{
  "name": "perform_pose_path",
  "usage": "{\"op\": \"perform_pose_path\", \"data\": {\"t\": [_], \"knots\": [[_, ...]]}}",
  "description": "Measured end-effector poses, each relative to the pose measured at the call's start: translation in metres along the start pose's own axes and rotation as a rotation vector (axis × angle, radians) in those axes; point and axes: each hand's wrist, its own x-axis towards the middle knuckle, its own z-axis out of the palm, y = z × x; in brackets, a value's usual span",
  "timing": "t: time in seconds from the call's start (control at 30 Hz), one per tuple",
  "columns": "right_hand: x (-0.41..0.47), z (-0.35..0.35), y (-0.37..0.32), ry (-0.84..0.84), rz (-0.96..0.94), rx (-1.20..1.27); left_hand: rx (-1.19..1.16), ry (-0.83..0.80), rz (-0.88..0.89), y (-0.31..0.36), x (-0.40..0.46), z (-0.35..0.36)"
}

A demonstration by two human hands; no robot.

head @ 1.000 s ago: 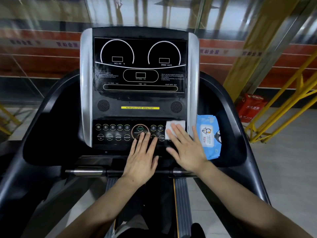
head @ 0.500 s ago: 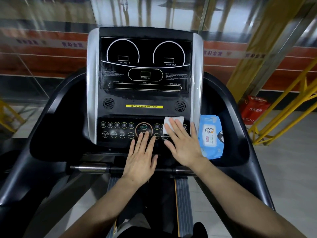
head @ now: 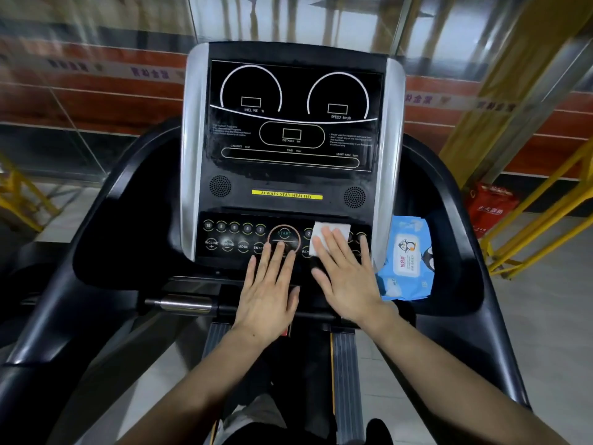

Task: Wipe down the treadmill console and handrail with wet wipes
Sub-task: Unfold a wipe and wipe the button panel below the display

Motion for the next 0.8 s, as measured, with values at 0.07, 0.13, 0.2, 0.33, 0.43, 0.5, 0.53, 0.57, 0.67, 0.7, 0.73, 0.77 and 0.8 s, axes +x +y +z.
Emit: {"op": "perform_pose_path", "data": {"t": [0.07,0.13,0.2,0.33,0.43,0.5,0.53,0.57,0.67,0.7,0.73,0.77,0.8], "knots": [[-0.022,0.008,-0.001,-0.015,-0.087,-0.025,0.004,-0.006,-0.013,-0.002,-0.002,0.0],[-0.027,0.007,0.004,-0.015,-0.136,-0.043,0.007,-0.009,-0.032,-0.005,-0.003,0.0],[-0.007,-0.001,0.006,0.008,-0.135,-0.055,0.003,-0.015,-0.049,-0.007,-0.004,-0.002],[0.025,-0.012,-0.003,0.0,0.006,-0.023,-0.004,-0.007,-0.062,-0.011,-0.006,-0.008],[0.007,0.001,-0.015,-0.002,-0.013,-0.008,0.001,-0.003,-0.07,-0.019,-0.007,-0.012],[-0.011,0.009,-0.019,-0.018,-0.072,-0.01,0.001,-0.008,-0.079,-0.026,-0.01,-0.013],[-0.015,0.011,-0.018,-0.024,-0.089,-0.01,0.002,-0.007,-0.081,-0.029,-0.011,-0.013],[-0.015,0.01,-0.015,-0.03,-0.11,-0.014,0.002,-0.004,-0.082,-0.033,-0.011,-0.013],[0.005,-0.004,-0.01,-0.024,-0.14,-0.048,0.009,0.018,-0.056,-0.042,-0.007,-0.017],[0.017,-0.008,-0.012,-0.022,-0.106,-0.044,0.009,0.016,-0.045,-0.044,-0.004,-0.018],[0.026,-0.013,-0.017,-0.024,-0.057,-0.028,0.003,0.011,-0.036,-0.046,-0.003,-0.018],[0.032,-0.015,-0.023,-0.022,-0.011,-0.012,-0.003,0.012,-0.028,-0.048,-0.002,-0.02],[0.033,-0.014,-0.029,-0.016,0.019,0.0,-0.004,0.02,-0.019,-0.05,-0.003,-0.021]]}}
